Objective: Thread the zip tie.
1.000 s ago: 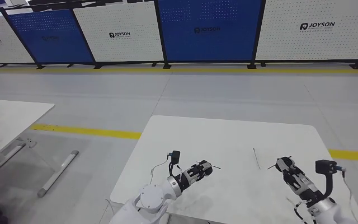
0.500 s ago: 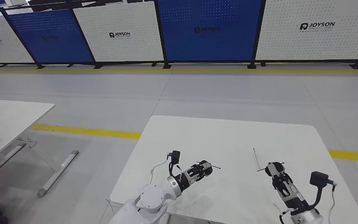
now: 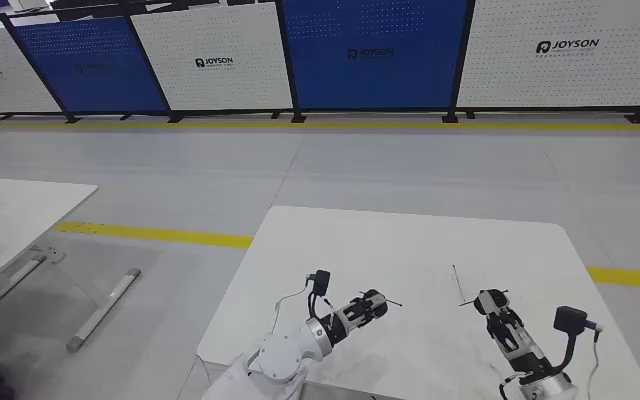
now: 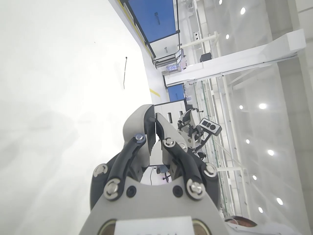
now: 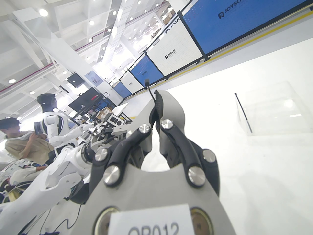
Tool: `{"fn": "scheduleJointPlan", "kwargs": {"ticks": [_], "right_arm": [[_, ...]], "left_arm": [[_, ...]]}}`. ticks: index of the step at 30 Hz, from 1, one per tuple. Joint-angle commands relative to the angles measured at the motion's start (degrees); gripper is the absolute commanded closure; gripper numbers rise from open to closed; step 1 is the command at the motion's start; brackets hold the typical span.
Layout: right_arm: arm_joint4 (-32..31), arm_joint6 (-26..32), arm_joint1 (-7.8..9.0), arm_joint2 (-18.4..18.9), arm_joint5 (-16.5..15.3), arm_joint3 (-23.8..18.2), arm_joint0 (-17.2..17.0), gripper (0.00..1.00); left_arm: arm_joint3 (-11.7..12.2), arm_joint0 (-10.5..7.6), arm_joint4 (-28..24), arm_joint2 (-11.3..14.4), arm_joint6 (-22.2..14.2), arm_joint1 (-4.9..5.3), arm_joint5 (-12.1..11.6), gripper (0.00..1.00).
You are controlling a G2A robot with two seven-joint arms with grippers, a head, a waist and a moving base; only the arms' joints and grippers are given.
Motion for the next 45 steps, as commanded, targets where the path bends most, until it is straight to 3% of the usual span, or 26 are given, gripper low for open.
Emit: {"fn": "scheduleJointPlan", "kwargs": {"ticks": [1,13,15,19,22,31,37,45], "right_arm": [[0.00,0.00,0.00,0.00,0.00,0.00,0.00,1.00],[0.00,0.00,0.00,0.00,0.00,0.00,0.00,1.00],[0.00,0.00,0.00,0.00,0.00,0.00,0.00,1.00],[0.00,0.00,0.00,0.00,0.00,0.00,0.00,1.00],[0.00,0.00,0.00,0.00,0.00,0.00,0.00,1.00],[0.00,0.00,0.00,0.00,0.00,0.00,0.00,1.00],[0.00,0.00,0.00,0.00,0.00,0.00,0.00,1.00],[-0.12,-0.06,-0.04,-0.11,-0.09,-0.02,-0.18,1.00]], "left_arm": [[0.03,0.00,-0.04,-0.02,-0.05,0.00,-0.02,1.00],[0.03,0.00,-0.04,-0.02,-0.05,0.00,-0.02,1.00],[-0.22,-0.25,2.60,0.45,1.06,0.00,-0.29,1.00],[0.98,-1.27,9.84,3.00,1.69,-0.07,-2.96,1.00],[2.72,-2.13,10.08,3.15,0.99,-0.07,-6.15,1.00],[2.72,-2.13,10.08,3.15,0.99,-0.07,-6.15,1.00],[1.87,-2.41,16.11,3.79,2.13,0.13,-8.06,1.00],[1.69,-2.26,16.10,3.85,2.98,0.07,-7.84,1.00]]}}
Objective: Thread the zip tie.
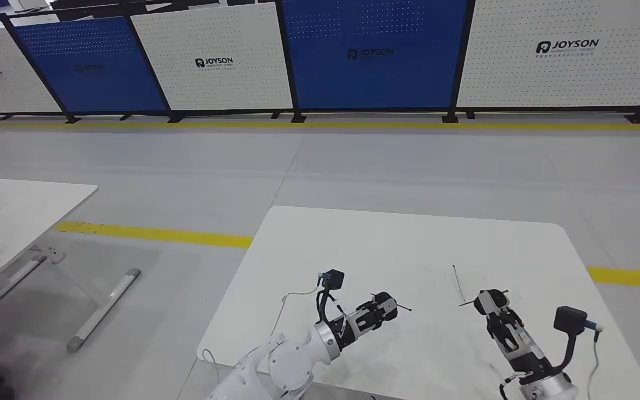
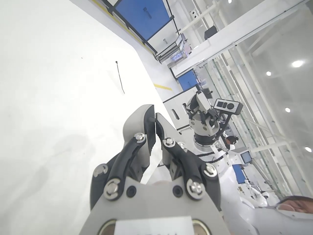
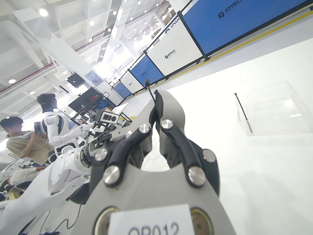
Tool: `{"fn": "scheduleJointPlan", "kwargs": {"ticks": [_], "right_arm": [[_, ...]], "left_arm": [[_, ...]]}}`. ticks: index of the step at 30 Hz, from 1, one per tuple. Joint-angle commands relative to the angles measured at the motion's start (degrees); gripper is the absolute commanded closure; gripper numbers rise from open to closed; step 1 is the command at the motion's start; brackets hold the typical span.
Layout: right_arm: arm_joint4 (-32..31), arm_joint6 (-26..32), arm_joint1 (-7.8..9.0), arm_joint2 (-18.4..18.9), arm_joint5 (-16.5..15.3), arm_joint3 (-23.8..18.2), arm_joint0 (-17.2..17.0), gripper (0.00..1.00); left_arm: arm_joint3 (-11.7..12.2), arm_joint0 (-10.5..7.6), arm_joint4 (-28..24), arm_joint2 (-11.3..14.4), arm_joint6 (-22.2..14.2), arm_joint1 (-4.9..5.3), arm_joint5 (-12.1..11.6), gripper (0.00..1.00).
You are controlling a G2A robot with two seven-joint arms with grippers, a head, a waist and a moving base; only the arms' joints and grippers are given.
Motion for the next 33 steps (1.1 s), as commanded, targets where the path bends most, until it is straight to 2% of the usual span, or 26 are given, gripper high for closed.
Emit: {"fn": "scheduleJointPlan", "kwargs": {"ticks": [1,5,10,13,24,28,33], "right_arm": [[-0.20,-1.01,-0.08,0.06,-0.44,-0.03,-0.79,1.00],[0.84,-4.90,-0.21,-0.82,-0.73,-1.38,-4.62,1.00],[-2.60,-15.44,-0.50,-4.02,-0.73,-1.15,-7.44,1.00],[-5.87,-18.65,-0.58,-5.90,-0.73,1.16,-6.74,1.00],[-5.76,-17.75,-0.72,-6.31,-0.16,0.59,-6.22,1.00],[-6.78,-17.94,-1.36,-9.55,1.28,0.70,-4.84,1.00],[-5.23,-18.71,-2.76,-14.82,4.51,4.91,0.17,1.00]], "left_arm": [[0.00,0.00,0.00,0.00,0.00,0.00,-0.01,1.00],[0.00,0.00,0.00,0.00,0.00,0.00,-0.01,1.00],[0.00,0.00,0.00,0.00,0.00,0.00,-0.01,1.00],[0.00,0.00,0.00,0.00,0.00,0.00,-0.01,1.00],[0.00,0.00,0.00,0.00,0.00,0.00,-0.01,1.00],[0.00,0.00,0.00,0.00,0.00,0.00,-0.01,1.00],[0.00,0.00,0.00,0.00,0.00,0.00,-0.01,1.00]]}}
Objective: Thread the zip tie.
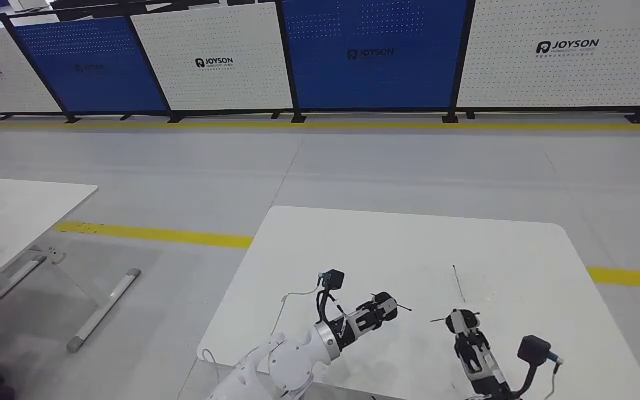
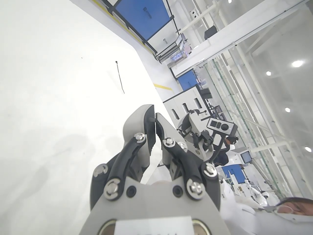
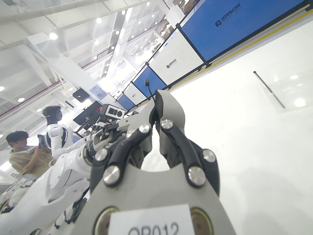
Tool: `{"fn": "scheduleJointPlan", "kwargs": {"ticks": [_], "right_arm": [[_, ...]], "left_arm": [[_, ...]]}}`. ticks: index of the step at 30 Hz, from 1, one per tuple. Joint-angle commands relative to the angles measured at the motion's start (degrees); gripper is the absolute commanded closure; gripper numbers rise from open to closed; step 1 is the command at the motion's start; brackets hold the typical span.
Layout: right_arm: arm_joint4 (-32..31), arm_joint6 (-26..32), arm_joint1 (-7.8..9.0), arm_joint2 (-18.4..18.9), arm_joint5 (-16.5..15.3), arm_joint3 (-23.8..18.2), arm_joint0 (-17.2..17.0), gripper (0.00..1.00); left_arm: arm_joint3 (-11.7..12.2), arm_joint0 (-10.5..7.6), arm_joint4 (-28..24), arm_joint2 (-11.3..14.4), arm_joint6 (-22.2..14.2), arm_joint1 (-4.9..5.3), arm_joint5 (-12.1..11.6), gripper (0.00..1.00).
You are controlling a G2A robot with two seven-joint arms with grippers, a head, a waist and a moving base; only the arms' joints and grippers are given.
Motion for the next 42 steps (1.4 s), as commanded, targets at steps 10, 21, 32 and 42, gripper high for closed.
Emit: {"fn": "scheduleJointPlan", "kwargs": {"ticks": [10,21,32,42], "right_arm": [[2.33,-0.05,-0.91,-2.67,1.78,2.98,3.23,1.00],[3.76,-0.39,-1.08,-2.46,-0.24,3.13,2.59,1.00],[5.26,1.53,-1.42,-2.39,-1.58,3.66,2.67,1.00],[6.77,2.85,-1.72,-2.75,-0.47,3.61,3.55,1.00]], "left_arm": [[0.00,0.00,0.00,0.00,0.00,0.00,0.00,1.00],[0.00,0.00,0.00,0.00,0.00,0.00,0.00,1.00],[0.00,0.00,0.00,0.00,0.00,0.00,0.00,1.00],[0.00,0.00,0.00,0.00,0.00,0.00,0.00,1.00]]}}
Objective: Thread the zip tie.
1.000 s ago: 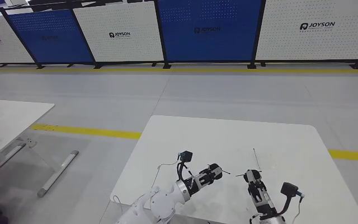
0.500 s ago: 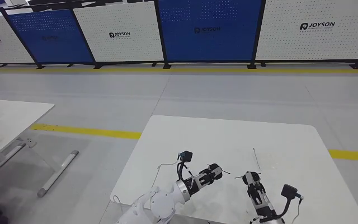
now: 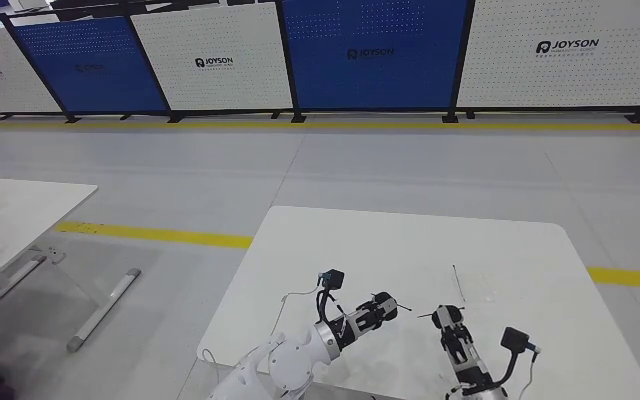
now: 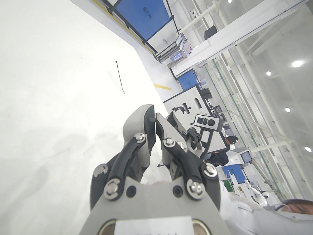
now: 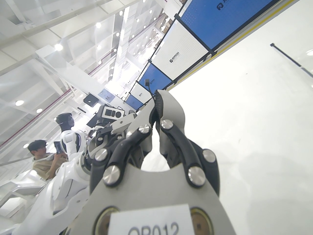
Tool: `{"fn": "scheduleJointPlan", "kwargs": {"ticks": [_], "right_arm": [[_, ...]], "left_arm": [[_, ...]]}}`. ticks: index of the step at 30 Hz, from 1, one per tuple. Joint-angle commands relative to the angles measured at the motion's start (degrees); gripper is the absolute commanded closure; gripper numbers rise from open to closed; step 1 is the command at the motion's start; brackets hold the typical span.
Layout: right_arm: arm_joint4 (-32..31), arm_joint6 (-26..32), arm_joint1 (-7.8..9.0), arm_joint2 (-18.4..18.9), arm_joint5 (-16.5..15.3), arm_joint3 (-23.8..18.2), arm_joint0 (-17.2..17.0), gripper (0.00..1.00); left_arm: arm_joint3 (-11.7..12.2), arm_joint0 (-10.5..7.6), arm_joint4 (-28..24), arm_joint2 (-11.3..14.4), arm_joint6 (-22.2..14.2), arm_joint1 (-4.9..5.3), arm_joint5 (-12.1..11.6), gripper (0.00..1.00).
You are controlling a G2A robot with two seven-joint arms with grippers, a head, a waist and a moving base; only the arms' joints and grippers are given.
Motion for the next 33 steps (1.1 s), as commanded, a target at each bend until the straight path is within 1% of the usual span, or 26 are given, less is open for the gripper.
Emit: {"fn": "scheduleJointPlan", "kwargs": {"ticks": [1,8,13,18,23,27,33], "right_arm": [[0.76,0.55,-0.19,-0.32,0.40,0.10,0.57,1.00],[1.04,1.03,-0.85,-1.45,1.97,1.07,2.17,1.00],[1.61,0.41,-1.20,-1.40,2.66,1.72,2.53,1.00],[1.25,1.43,-1.39,-1.25,3.12,2.08,2.64,1.00],[1.81,1.81,-1.57,-1.09,2.14,1.96,2.41,1.00],[2.45,1.91,-1.60,-0.27,1.24,1.87,1.87,1.00],[2.80,2.73,-1.73,0.37,0.90,1.79,1.74,1.00]], "left_arm": [[0.00,0.00,0.00,0.00,0.00,0.00,0.00,1.00],[0.00,0.00,0.00,0.00,0.00,0.00,0.00,1.00],[0.00,0.00,0.00,0.00,0.00,0.00,0.00,1.00],[0.00,0.00,0.00,0.00,0.00,0.00,0.00,1.00],[0.00,0.00,0.00,0.00,0.00,0.00,0.00,1.00],[0.00,0.00,0.00,0.00,0.00,0.00,0.00,1.00],[0.00,0.00,0.00,0.00,0.00,0.00,0.00,1.00]]}}
